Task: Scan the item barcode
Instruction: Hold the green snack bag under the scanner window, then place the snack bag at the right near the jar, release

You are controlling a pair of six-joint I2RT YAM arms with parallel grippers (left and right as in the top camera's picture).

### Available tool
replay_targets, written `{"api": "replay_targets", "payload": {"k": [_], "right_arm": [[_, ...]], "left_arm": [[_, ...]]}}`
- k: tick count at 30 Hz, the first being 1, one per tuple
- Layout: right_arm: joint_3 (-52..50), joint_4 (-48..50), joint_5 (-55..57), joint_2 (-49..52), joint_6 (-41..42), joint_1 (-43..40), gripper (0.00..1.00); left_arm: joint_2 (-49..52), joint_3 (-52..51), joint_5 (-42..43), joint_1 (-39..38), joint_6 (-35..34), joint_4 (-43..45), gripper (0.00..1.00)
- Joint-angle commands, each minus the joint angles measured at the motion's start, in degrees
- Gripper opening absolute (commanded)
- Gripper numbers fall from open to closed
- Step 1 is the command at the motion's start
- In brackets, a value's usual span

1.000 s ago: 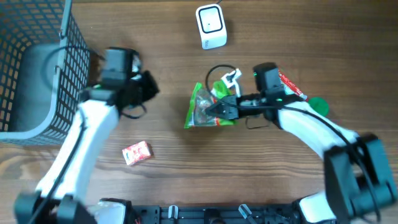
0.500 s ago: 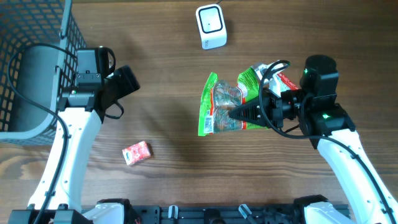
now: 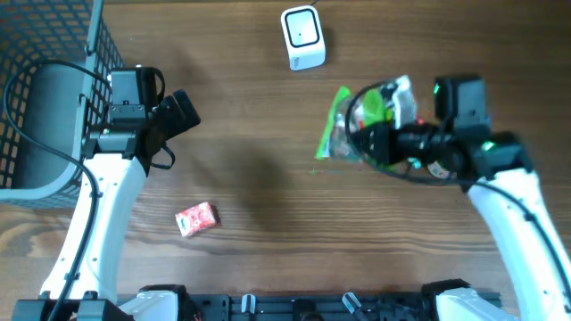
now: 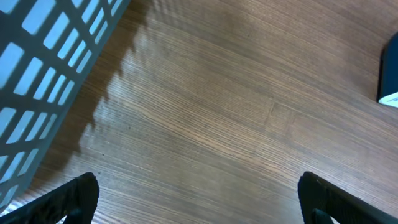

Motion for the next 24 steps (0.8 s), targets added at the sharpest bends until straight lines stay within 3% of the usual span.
{"api": "replay_targets", "payload": {"k": [1, 3, 6, 10, 14, 19, 24], "right_arm": [[25.62, -14.91, 12.98, 10.10, -7.48, -0.07, 0.04], [44.48, -25.09, 17.86, 20.52, -10.45, -0.07, 0.04], [61.75, -27.41, 23.41, 33.38, -14.05, 1.84, 0.04], [62.51, -21.11, 39.58, 41.97, -21.53, 9.09, 0.04], [62.47, -5.64, 68.06, 54.45, -30.99, 20.00, 0.04], [62.47, 10.80, 83.58, 65.40, -42.32, 24.04, 0.04], [62.47, 18.73, 90.14, 69.51, -42.45, 24.11, 0.04]], "left_arm": [[0.50, 0.00, -1.11, 0.26, 0.48, 0.26, 1.00], [0.50, 0.00, -1.11, 0.26, 0.48, 0.26, 1.00], [0.50, 0.00, -1.11, 0.26, 0.48, 0.26, 1.00], [0.50, 0.00, -1.11, 0.26, 0.48, 0.26, 1.00], [0.50, 0.00, -1.11, 0.26, 0.48, 0.26, 1.00], [0.50, 0.00, -1.11, 0.26, 0.48, 0.26, 1.00], [0.50, 0.00, -1.11, 0.26, 0.48, 0.26, 1.00]]}}
